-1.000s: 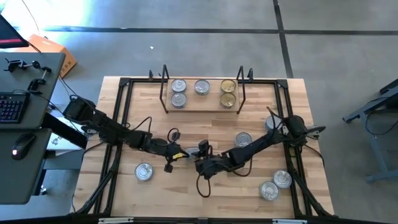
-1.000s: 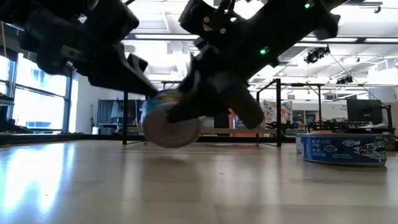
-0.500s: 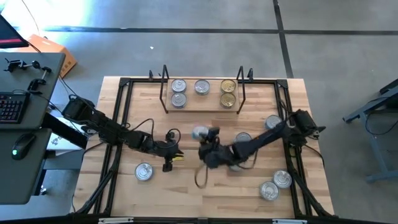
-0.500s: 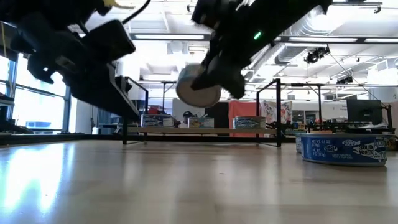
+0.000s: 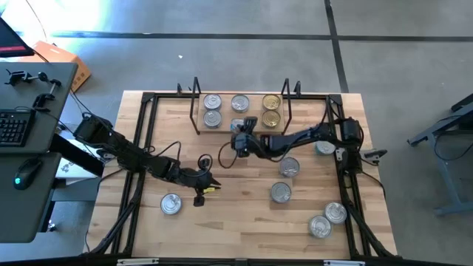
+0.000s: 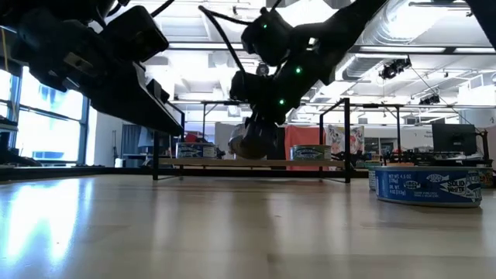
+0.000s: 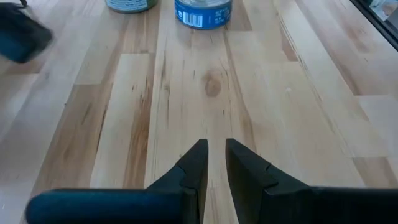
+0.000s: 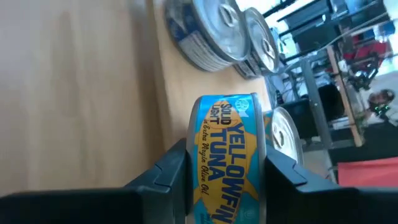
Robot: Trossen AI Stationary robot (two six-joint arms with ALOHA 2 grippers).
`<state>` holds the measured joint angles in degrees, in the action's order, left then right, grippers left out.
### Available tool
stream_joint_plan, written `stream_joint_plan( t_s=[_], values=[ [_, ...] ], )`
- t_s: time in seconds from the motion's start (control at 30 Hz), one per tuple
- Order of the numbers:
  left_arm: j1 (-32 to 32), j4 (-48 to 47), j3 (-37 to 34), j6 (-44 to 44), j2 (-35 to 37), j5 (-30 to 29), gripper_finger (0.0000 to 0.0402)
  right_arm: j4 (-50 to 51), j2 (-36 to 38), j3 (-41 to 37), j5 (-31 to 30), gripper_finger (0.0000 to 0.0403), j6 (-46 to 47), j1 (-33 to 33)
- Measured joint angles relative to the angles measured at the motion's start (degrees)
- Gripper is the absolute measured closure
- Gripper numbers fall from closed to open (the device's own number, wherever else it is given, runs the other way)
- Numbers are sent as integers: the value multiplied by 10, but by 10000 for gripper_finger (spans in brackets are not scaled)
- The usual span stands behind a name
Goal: Stack canned seafood by type on shelf
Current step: Put the yellow-blue tuna can on the shelf aligned with the other yellow-blue tuna can
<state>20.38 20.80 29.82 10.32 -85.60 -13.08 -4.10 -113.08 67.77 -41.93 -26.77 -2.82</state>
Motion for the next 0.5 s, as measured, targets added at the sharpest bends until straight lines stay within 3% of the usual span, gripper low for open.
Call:
stream_joint_plan(
  t_s=[0.23,0.5],
  values=[
    [0,0,0,-1,0,0,355,-5,-8,2,11,281,2,-17],
    [0,0,0,-4,0,0,355,8,-13,-1,72,196,15,-18]
  ],
)
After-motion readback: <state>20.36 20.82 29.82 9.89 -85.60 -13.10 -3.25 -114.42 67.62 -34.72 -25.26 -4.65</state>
